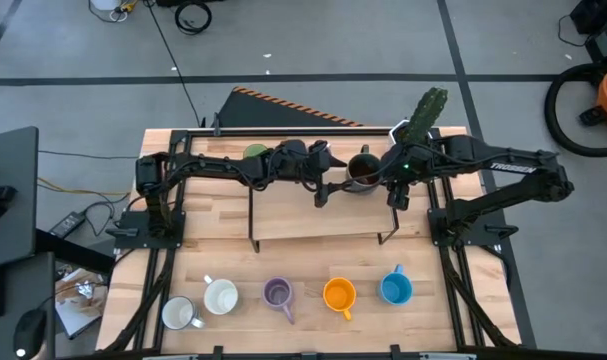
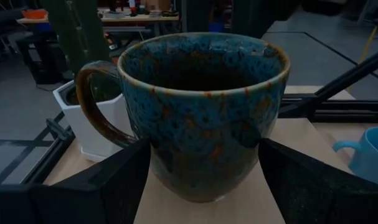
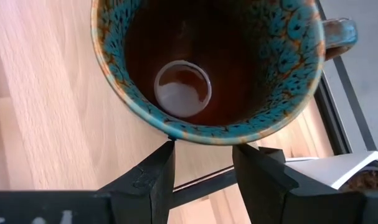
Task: Place coffee mugs
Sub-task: Put the blue-brown mug on the shelf, then put the green mug on the shelf
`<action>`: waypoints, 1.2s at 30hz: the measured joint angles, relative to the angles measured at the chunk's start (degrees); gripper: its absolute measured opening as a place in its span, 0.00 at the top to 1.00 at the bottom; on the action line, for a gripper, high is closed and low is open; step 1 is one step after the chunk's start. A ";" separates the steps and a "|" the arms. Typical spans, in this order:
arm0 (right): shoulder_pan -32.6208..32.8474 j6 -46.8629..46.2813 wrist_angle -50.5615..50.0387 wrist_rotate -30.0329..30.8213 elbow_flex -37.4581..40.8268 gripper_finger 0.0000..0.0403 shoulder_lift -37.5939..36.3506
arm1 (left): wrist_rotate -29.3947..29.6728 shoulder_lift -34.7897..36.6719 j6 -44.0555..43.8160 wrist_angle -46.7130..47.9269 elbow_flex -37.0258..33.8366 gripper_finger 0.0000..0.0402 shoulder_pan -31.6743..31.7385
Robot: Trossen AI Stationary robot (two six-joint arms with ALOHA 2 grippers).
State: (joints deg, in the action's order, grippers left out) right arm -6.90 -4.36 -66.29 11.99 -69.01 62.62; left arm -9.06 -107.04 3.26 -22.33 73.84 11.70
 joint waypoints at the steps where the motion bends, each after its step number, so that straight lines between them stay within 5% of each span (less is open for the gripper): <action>1: 0.00 0.00 -0.01 0.00 0.00 0.59 -0.16 | 0.01 -0.30 -0.01 -0.25 0.04 0.24 0.00; 21: 0.00 -4.07 -4.21 0.73 0.00 0.59 -2.57 | 0.00 0.38 0.44 1.90 0.20 0.24 0.74; 36: 0.07 -5.09 2.00 4.94 -0.02 0.59 -8.69 | -0.01 13.37 -0.14 22.72 0.13 0.24 5.00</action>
State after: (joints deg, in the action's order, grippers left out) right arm -6.83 -9.45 -64.29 16.93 -69.04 53.93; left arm -9.07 -93.67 3.12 0.40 73.97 16.71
